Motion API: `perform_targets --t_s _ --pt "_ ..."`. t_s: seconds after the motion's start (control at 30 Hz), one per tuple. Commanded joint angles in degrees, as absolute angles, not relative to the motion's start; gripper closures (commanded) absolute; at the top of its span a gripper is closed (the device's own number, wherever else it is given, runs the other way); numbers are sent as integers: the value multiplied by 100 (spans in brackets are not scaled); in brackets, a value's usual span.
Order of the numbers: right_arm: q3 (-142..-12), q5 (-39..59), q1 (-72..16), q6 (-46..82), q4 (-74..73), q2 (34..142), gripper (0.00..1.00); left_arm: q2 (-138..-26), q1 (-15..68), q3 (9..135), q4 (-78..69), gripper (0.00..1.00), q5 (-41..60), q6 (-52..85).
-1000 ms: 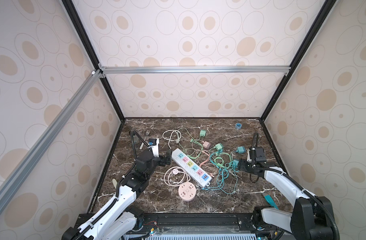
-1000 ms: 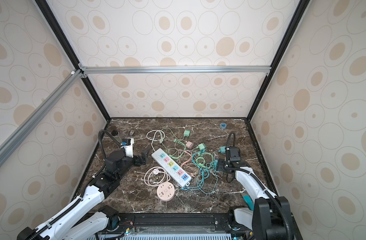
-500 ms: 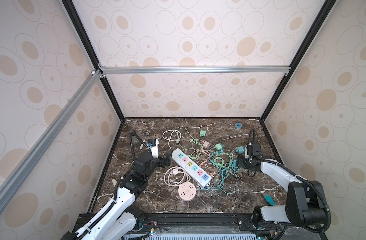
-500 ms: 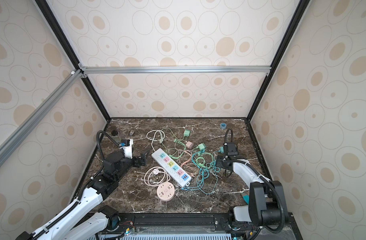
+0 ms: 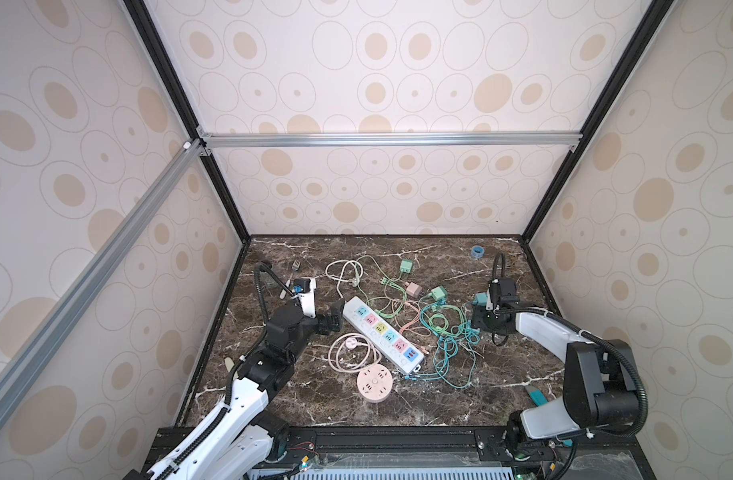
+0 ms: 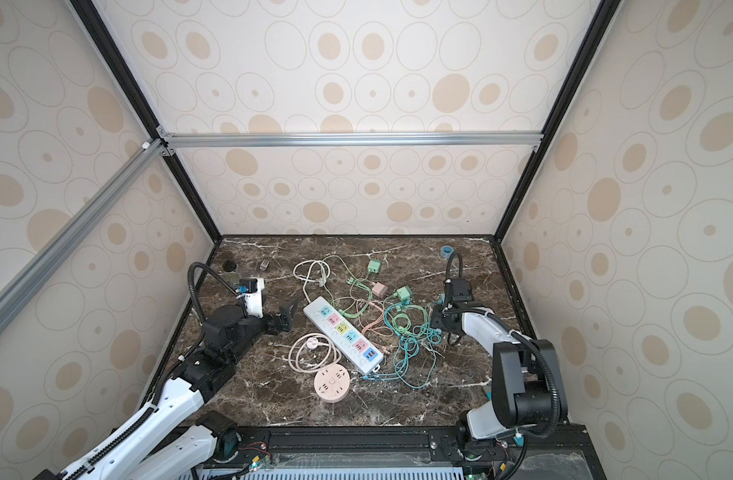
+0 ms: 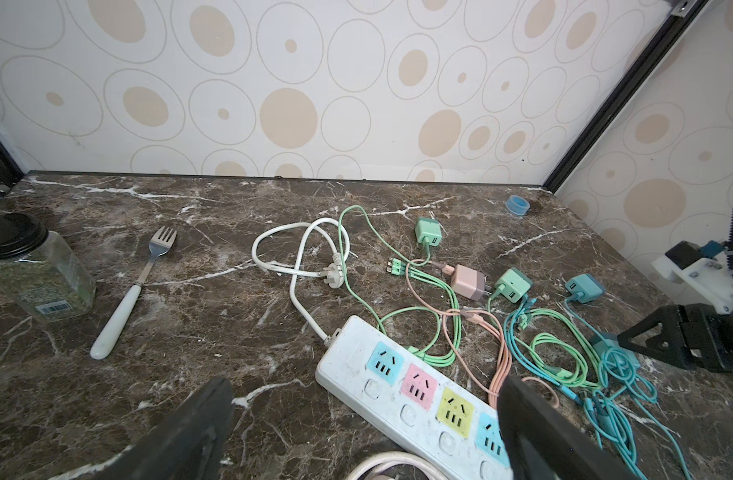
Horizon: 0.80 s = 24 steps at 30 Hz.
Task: Insert the plug
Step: 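Lower the right gripper and close it on the teal charger plug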
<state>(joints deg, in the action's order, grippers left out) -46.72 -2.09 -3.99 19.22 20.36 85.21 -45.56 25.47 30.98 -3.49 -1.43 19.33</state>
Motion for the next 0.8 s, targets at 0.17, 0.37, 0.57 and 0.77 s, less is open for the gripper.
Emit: perform_targets --t_s 0.17,0.37,0.57,0.77 --pt "-4804 -67 -384 1959 2240 8681 38 -4452 2587 3103 -232 1 -194 1991" --pt "-4843 105 -382 1960 2235 8751 38 -4421 2588 3084 -234 1 -202 1989" --pt "-4921 158 -409 1975 2315 8864 37 -4412 2590 3076 -246 1 -179 1995" --pt "-4948 253 -461 2020 2297 8989 36 -4377 2593 3055 -255 1 -158 1990"
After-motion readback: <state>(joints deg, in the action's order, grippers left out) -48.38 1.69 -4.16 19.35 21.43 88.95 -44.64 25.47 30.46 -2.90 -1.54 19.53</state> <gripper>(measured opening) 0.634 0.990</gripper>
